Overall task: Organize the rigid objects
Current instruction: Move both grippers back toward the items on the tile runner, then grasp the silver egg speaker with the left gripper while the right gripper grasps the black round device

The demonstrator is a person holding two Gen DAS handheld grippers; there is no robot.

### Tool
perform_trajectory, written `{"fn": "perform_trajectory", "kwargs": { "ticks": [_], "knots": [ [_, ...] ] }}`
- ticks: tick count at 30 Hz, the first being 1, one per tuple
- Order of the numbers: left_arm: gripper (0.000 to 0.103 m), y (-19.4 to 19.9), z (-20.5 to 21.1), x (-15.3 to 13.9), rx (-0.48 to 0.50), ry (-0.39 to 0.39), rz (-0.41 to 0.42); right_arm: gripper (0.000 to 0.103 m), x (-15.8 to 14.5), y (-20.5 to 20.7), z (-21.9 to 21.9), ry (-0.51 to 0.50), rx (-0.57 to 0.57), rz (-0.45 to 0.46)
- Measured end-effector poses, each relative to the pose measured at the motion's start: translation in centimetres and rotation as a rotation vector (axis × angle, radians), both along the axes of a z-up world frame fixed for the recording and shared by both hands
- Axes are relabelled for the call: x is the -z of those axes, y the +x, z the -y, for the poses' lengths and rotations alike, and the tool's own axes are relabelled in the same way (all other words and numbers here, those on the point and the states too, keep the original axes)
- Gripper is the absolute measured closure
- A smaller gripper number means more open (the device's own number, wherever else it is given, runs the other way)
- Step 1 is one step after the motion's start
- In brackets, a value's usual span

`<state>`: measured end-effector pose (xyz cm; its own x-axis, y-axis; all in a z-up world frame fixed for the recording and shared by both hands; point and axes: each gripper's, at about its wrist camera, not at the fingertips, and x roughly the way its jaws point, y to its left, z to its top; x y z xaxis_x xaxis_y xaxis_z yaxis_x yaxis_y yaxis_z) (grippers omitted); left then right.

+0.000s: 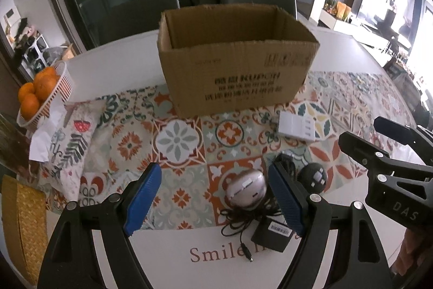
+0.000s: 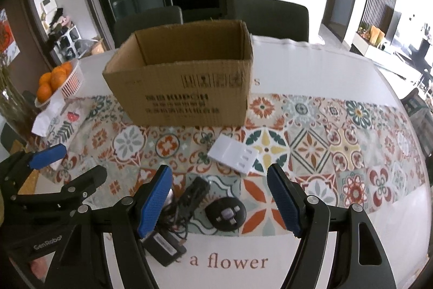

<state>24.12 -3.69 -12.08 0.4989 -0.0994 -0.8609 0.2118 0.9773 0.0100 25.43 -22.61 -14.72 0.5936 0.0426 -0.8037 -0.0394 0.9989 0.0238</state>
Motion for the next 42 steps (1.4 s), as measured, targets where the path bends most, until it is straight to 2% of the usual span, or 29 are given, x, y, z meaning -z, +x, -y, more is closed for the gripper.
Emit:
{"fn": "perform_trajectory", "kwargs": {
  "ticks": [4,16,31,42],
  "knots": [
    [0.022,-0.3,0.3,1.2,0.013,0.011,-0.031,0.03,1.0,-0.4,0.1,-0.013,-0.002,-0.027],
    [0.023,0.1,1.2,4.7,0.023,-0.038,-0.143,0.03,4.1,-0.4,0.9,-0.014,0.018,-0.113],
    [0.024,0.6,1.8,7.7,0.047,-0.045,-0.203,0.03,8.3,0.2,1.5,0.031,0.015,-0.247],
    [0.027,1.8,2.5,9.1,0.099,-0.055,-0.233,0.03,10.0,1.1,1.8,0.043,0.024,-0.287]
  ]
}}
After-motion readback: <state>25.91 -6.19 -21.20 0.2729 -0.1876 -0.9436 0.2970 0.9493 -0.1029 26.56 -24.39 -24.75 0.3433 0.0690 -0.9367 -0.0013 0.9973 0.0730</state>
